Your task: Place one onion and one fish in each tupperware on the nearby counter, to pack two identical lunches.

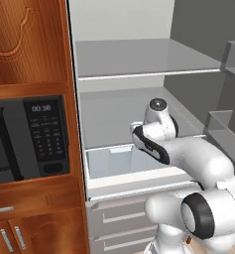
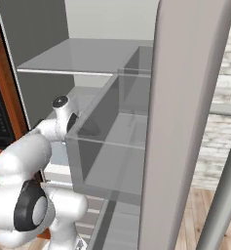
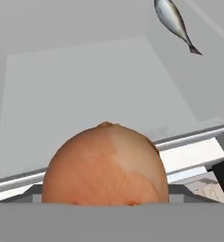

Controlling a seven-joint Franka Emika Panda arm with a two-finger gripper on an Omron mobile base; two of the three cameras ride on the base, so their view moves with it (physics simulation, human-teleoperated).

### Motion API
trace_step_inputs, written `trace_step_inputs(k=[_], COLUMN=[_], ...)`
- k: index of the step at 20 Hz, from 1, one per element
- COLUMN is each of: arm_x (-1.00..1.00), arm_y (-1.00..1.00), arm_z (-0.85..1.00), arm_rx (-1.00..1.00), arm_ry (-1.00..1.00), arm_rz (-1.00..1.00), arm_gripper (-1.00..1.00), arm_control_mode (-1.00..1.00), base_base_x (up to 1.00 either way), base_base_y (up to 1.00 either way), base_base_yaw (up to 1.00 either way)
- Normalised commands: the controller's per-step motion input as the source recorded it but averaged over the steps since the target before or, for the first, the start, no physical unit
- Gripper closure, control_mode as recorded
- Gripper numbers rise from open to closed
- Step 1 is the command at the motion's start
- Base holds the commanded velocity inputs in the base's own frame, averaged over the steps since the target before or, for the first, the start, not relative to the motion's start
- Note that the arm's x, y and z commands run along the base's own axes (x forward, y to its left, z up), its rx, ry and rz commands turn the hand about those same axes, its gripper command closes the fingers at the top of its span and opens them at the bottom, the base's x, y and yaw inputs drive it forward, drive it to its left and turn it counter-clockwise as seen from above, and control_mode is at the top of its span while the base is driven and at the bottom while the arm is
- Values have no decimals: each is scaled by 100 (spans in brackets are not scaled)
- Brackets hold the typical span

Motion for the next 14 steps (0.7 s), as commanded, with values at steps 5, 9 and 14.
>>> trace_step_inputs(k=[5, 9, 14], arm_x=[-100, -100, -81], arm_y=[18, -7, -10], arm_z=[69, 66, 45], arm_rx=[0, 0, 0], arm_ry=[0, -4, 0], arm_rz=[4, 6, 17], arm_gripper=[100, 100, 100], arm_control_mode=[-100, -100, -100], base_base_x=[0, 0, 0], base_base_y=[0, 0, 0], base_base_yaw=[0, 0, 0])
